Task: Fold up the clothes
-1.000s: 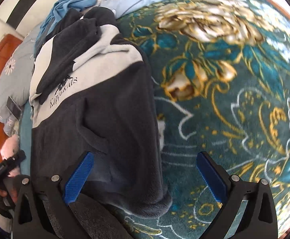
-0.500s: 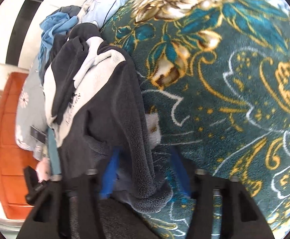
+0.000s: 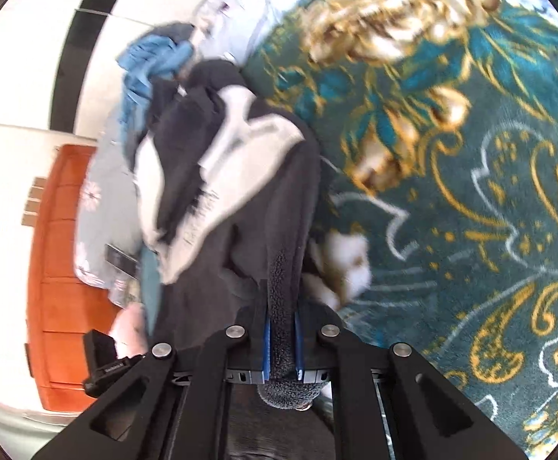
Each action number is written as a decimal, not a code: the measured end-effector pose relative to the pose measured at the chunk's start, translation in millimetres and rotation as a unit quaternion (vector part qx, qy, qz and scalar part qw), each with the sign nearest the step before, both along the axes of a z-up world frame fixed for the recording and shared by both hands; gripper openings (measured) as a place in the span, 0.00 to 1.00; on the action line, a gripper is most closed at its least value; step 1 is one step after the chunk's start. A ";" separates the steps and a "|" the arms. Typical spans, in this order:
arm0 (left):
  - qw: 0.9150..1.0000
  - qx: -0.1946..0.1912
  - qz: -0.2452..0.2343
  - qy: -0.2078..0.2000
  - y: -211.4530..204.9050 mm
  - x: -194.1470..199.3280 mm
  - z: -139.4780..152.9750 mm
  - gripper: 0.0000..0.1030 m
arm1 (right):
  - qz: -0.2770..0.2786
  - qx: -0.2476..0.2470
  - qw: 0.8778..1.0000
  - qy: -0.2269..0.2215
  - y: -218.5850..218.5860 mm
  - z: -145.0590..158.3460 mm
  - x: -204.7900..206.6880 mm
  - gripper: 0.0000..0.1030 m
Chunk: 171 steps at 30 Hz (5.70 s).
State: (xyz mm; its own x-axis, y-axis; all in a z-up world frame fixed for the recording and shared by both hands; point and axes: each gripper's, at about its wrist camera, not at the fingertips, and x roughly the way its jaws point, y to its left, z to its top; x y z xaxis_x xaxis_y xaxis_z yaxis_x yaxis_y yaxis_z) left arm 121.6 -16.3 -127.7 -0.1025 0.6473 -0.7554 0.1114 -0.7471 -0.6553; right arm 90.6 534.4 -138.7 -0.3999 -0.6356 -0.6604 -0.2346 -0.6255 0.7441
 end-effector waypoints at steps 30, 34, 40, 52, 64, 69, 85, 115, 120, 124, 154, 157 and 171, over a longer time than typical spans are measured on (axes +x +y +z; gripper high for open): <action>0.983 0.111 0.146 -0.007 -9.2 -286.3 -36.9 0.11 | -0.061 -0.032 0.998 0.004 -16.3 -3.4 -270.3 0.12; 0.980 0.133 0.146 -0.003 -9.4 -286.1 -34.8 0.23 | -0.046 -0.022 0.999 0.011 -17.9 1.9 -273.4 0.12; 0.983 0.142 0.116 0.030 -6.5 -268.3 -10.7 0.61 | -0.021 -0.005 0.999 0.026 -17.3 17.0 -263.4 0.37; 0.991 0.064 0.055 0.105 13.0 -216.0 18.8 0.66 | 0.036 0.042 0.997 0.062 -24.5 32.7 -214.8 0.42; 0.986 -0.071 0.058 0.141 29.4 -204.8 14.7 0.64 | 0.006 0.088 0.994 0.070 -47.9 18.1 -232.0 0.38; 0.985 -0.051 0.075 0.147 24.5 -207.4 24.6 0.26 | 0.001 0.054 0.995 0.084 -44.6 28.4 -238.6 0.09; 0.963 0.125 0.239 0.022 -28.6 -296.4 -13.7 0.18 | -0.082 0.009 0.996 0.016 -28.1 8.9 -320.6 0.06; 0.991 0.029 0.128 0.030 -5.1 -199.6 -51.5 0.75 | -0.063 0.017 0.998 -0.015 4.0 -51.9 -167.4 0.66; 0.989 0.051 0.136 0.025 -1.3 -203.8 -60.8 0.78 | -0.091 -0.021 0.996 -0.002 -9.1 -65.2 -171.6 0.66; 0.989 0.063 0.134 0.027 2.0 -209.8 -66.2 0.83 | -0.102 -0.016 0.995 0.014 -22.3 -65.8 -184.8 0.68; 0.981 0.084 0.175 0.030 40.0 -224.9 -61.5 0.60 | -0.170 -0.026 0.985 -0.011 -44.2 -59.6 -195.6 0.40; 0.981 0.076 0.178 0.028 29.6 -217.6 -56.6 0.49 | -0.167 -0.028 0.986 -0.009 -44.8 -49.3 -191.9 0.32; 0.989 0.042 0.144 0.018 11.0 -145.2 -6.8 0.31 | -0.122 -0.039 0.992 0.018 -57.0 4.9 -124.0 0.24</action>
State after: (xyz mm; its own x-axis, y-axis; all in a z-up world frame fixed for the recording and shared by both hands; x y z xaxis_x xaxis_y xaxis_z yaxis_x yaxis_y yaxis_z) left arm -23.6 -5.4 -134.5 -0.3172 0.6474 -0.6931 0.2871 -0.6310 -0.7207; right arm -33.5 477.5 -133.9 -0.5707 -0.5656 -0.5953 -0.3450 -0.4928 0.7989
